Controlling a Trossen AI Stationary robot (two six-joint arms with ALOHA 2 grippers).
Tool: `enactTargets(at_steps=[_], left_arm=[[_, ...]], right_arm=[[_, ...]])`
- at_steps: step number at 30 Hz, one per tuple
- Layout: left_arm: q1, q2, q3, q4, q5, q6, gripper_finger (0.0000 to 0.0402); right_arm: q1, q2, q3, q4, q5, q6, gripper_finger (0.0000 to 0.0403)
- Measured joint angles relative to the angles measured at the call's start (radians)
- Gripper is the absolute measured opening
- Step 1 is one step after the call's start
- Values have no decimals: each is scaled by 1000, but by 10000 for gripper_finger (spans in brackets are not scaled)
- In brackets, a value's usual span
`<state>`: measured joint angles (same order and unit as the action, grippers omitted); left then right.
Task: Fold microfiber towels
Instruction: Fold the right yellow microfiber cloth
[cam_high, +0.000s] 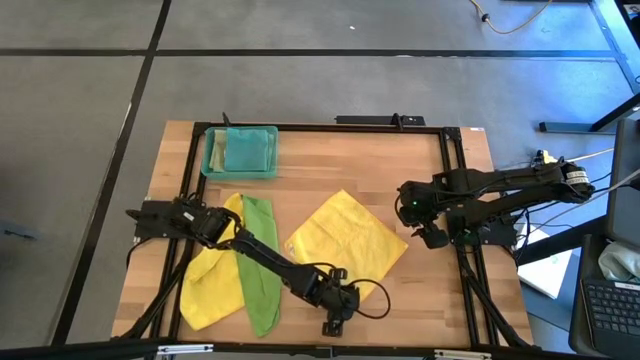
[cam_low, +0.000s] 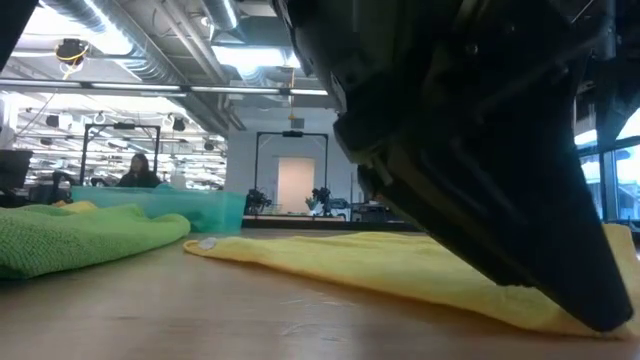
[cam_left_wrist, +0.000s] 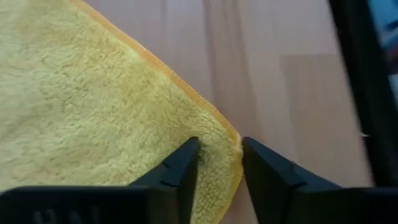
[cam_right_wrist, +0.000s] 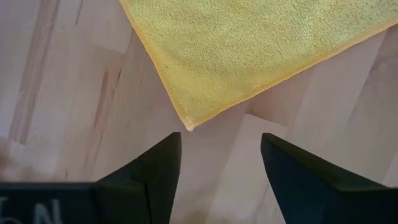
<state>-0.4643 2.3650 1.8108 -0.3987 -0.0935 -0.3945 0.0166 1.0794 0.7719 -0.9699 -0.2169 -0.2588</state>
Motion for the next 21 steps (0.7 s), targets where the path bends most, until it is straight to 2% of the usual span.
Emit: enactTargets(at_steps=[4,10,21], left_arm=[[-4,4,30,-12,43,-25,67],[-11,-6,98,-22,29,-25,12],[-14,-8,174,-149,7,-93,2]], right_arm=[[0,0,0,0,0,0,223],[0,0,0,0,0,0,223],[10,0,0,-5,-54,-19,223]])
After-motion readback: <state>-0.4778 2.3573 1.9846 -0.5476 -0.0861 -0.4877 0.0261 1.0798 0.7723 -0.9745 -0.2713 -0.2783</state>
